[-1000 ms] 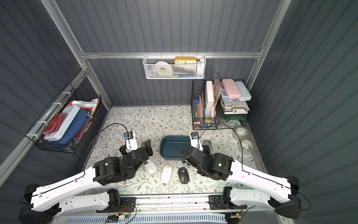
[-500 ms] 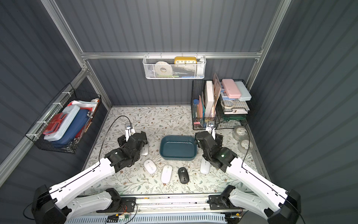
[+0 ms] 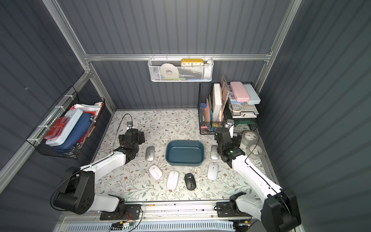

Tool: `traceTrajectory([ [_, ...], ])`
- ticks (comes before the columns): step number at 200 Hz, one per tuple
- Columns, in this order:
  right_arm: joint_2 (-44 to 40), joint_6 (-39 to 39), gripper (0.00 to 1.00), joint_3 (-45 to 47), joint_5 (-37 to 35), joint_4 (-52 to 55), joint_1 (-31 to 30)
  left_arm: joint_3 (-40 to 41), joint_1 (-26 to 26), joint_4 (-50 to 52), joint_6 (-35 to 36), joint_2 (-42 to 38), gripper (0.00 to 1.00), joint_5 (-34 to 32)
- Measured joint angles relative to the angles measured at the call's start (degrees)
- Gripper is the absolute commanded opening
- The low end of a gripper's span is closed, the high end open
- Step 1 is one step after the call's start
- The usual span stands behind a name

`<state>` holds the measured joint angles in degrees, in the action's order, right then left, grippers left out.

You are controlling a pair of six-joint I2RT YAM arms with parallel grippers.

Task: Take out the mouse from the storage box
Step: Reset both arms

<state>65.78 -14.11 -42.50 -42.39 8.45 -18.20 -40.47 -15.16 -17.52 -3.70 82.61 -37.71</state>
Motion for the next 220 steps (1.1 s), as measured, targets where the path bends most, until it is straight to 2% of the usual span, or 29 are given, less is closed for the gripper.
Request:
traceTrajectory([
  [50,1.90,2.84,0.99,9.99,-0.26,-12.83,6.62,8.35,5.31,-14.23,4.17,4.63,0.99,6.27],
  [80,5.73,4.92,0.99,13.66,0.20,-23.04,7.32,11.85,7.43,-21.81,4.57,7.85,0.99,11.82],
  [120,12.20,8.98,0.99,19.41,2.10,-38.84,7.32,16.48,8.87,-38.47,4.76,13.73,0.99,19.78],
  [155,13.81,11.45,0.99,21.09,6.01,-48.41,8.28,16.31,10.12,-39.76,4.55,15.37,1.00,22.56],
  [183,18.99,11.61,0.99,21.46,10.84,-56.76,11.34,15.50,10.71,-39.98,4.31,15.37,0.99,23.19],
  [220,21.42,11.19,0.99,21.66,17.11,-59.41,13.84,15.47,10.71,-39.98,4.28,15.37,0.99,23.58],
])
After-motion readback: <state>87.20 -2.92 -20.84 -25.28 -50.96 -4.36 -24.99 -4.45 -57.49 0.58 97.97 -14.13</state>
